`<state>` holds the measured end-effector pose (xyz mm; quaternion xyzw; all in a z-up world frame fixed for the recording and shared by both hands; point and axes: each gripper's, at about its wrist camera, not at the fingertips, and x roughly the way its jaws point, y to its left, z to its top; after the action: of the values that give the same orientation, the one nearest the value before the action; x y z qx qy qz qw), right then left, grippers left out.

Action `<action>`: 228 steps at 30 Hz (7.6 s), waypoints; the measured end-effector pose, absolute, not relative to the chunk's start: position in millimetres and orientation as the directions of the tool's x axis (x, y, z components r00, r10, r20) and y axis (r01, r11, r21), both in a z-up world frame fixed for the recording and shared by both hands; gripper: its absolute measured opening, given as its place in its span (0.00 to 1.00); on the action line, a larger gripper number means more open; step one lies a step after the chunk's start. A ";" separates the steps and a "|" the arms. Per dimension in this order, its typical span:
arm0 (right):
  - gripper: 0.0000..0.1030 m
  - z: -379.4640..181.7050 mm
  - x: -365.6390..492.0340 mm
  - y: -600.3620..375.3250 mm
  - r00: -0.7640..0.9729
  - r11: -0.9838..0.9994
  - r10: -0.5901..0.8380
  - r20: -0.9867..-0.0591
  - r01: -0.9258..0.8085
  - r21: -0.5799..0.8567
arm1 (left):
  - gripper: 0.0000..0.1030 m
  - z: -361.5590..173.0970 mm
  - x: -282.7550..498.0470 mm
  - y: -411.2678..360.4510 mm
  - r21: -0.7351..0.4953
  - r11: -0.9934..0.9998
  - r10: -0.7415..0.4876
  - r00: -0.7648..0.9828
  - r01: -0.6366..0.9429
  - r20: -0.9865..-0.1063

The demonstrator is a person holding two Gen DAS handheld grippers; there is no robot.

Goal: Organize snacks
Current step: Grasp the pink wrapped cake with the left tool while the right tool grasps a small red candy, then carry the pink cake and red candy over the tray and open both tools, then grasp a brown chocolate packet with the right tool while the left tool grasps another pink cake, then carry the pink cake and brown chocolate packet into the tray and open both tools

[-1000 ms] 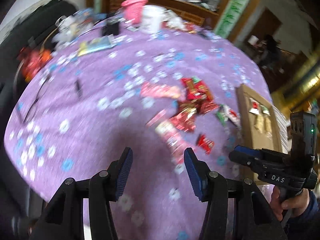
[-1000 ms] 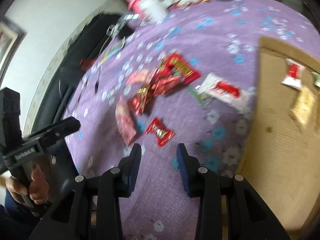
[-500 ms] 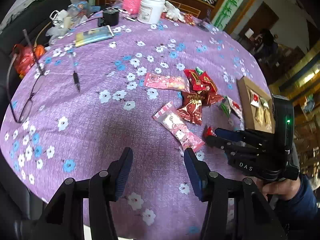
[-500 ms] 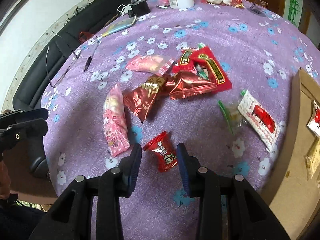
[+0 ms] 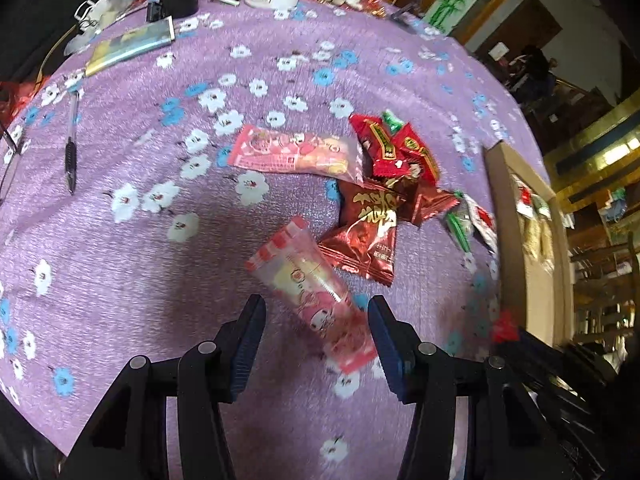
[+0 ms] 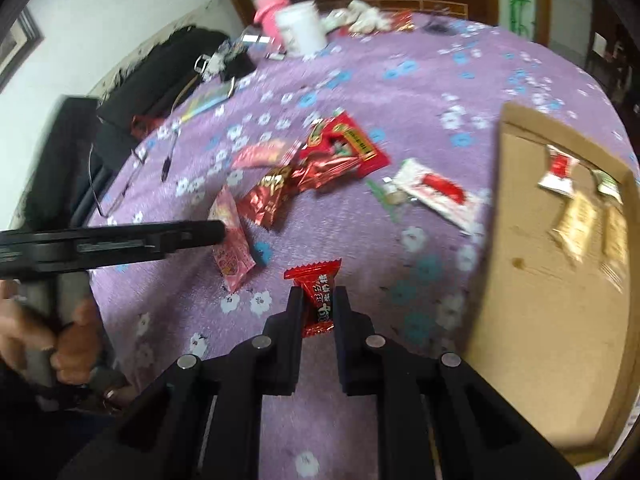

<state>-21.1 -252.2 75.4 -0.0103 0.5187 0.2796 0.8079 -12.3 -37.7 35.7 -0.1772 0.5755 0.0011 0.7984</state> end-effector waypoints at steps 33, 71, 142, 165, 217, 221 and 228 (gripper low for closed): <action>0.13 95.9 -9.1 -301.3 0.311 0.795 0.581 -0.752 -0.413 0.444 | 0.23 106.0 -44.0 -88.1 -0.172 0.985 -0.145 0.514 -0.005 -0.845; 0.13 86.9 4.3 -455.4 0.450 0.909 0.391 -0.803 -0.052 0.414 | 0.23 90.9 16.7 -289.2 -0.240 0.873 -0.389 0.309 0.425 -0.868; 0.25 74.6 8.7 -247.8 0.323 0.887 0.460 -0.827 -0.129 0.443 | 0.39 88.1 19.5 22.8 -0.212 0.970 -0.243 0.452 0.118 -0.858; 0.24 32.0 54.8 -156.5 0.244 0.940 0.340 -0.908 -0.087 0.329 | 0.56 86.2 20.9 45.4 -0.150 0.934 -0.290 0.443 0.325 -0.848; 0.24 67.4 -20.0 -229.7 0.325 0.906 0.417 -0.849 -0.074 0.417 | 0.27 65.7 -12.7 -64.0 -0.236 0.853 -0.409 0.316 0.465 -0.856; 0.24 70.7 -26.6 -254.4 0.341 0.904 0.416 -0.843 -0.051 0.425 | 0.27 74.2 -16.6 -90.5 -0.231 0.836 -0.421 0.312 0.497 -0.852; 0.24 79.2 -36.5 -306.6 0.383 0.900 0.404 -0.831 -0.005 0.435 | 0.27 85.6 -22.2 -145.0 -0.218 0.799 -0.439 0.297 0.560 -0.848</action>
<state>-36.5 -306.6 79.2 0.1844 0.5411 0.1259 0.8108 -22.2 -145.0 85.6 0.0598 0.5049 -0.3109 0.8030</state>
